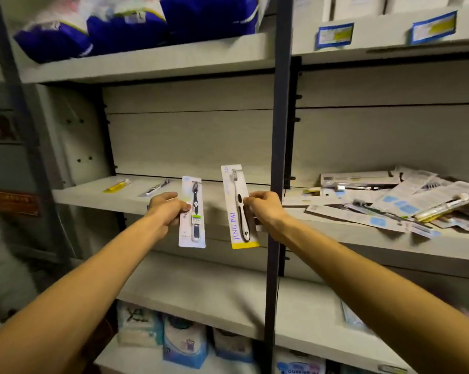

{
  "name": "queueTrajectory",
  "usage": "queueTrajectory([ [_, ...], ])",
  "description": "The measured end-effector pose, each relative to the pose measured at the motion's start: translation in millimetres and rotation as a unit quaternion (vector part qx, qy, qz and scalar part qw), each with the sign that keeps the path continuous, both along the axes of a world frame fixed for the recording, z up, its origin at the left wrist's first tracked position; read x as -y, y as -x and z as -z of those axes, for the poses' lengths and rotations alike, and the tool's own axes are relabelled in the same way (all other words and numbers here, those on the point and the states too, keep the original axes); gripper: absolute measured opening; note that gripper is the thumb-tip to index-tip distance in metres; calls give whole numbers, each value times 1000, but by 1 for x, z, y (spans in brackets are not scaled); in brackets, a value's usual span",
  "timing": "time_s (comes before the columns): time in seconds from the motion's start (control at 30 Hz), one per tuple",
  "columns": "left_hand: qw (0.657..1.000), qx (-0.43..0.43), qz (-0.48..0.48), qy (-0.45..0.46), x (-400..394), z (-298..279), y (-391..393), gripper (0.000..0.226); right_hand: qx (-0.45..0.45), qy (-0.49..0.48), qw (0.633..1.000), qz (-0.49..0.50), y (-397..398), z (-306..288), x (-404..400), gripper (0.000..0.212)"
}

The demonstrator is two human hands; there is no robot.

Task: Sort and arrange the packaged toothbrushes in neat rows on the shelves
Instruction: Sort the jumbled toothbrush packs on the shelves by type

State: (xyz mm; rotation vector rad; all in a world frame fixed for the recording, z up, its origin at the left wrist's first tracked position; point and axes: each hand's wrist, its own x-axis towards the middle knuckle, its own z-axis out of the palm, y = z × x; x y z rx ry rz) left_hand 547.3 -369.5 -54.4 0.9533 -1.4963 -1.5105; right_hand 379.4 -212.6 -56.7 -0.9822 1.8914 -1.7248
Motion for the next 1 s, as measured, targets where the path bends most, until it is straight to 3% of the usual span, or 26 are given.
queueTrajectory([
  [0.23, 997, 17, -43, 64, 74, -9, 38, 53, 21, -22, 999, 23, 21, 6, 97, 24],
  [0.47, 994, 71, 25, 76, 160, -18, 106, 39, -41, 14, 995, 88, 80, 2, 201, 19],
  [0.57, 992, 79, 56, 81, 184, -2, 135, 38, 18, 27, 991, 131, 104, 20, 233, 32],
  [0.63, 984, 110, 97, 98, 198, 10, 152, 37, 71, 42, 985, 150, 119, 32, 247, 28],
  [0.7, 961, 166, 147, 164, 212, 21, 164, 39, 85, 41, 980, 176, 133, 37, 256, 26],
  [0.77, 888, 274, 180, 323, 226, 28, 168, 41, 75, 44, 975, 205, 140, 34, 263, 29],
  [0.83, 817, 328, 175, 440, 239, 32, 168, 39, 24, 33, 973, 226, 143, 28, 270, 37],
  [1.0, 809, 326, 101, 478, 291, 31, 147, 27, -12, 37, 969, 242, 117, 13, 299, 36],
])
